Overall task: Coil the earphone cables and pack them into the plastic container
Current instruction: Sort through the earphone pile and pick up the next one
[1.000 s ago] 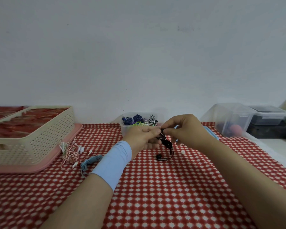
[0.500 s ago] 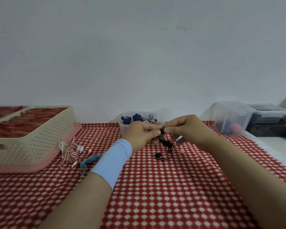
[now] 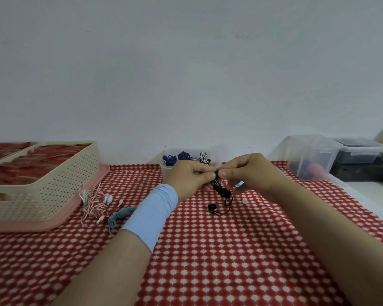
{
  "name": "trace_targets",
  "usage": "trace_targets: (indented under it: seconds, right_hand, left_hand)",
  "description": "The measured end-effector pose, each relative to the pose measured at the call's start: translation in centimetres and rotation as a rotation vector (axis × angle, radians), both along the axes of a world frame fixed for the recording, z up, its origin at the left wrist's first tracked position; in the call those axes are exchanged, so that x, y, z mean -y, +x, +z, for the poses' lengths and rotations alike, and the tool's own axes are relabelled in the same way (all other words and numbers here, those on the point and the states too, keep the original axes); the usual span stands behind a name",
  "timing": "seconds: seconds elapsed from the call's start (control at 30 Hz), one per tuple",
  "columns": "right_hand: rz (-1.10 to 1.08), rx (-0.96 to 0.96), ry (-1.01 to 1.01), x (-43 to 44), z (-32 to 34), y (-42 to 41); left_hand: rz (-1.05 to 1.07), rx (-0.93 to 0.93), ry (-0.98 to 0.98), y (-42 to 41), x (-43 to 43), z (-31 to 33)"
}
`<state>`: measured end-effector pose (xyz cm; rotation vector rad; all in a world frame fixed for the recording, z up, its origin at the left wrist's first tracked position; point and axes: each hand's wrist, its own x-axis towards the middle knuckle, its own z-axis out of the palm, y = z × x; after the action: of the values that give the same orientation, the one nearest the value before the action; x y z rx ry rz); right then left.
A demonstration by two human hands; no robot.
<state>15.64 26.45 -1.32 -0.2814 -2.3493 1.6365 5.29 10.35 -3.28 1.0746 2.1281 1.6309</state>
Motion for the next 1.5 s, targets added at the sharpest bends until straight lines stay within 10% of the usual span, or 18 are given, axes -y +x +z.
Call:
trace_targets:
  seconds: [1.03, 1.5]
  right_hand:
    - [-0.034, -0.060, 0.134, 0.3, 0.4, -0.1]
    - [0.043, 0.081, -0.131, -0.4, 0.2, 0.0]
  left_hand:
    - [0.031, 0.225, 0.084, 0.8, 0.3, 0.6]
    - [-0.055, 0.140, 0.024, 0.2, 0.7, 0.7]
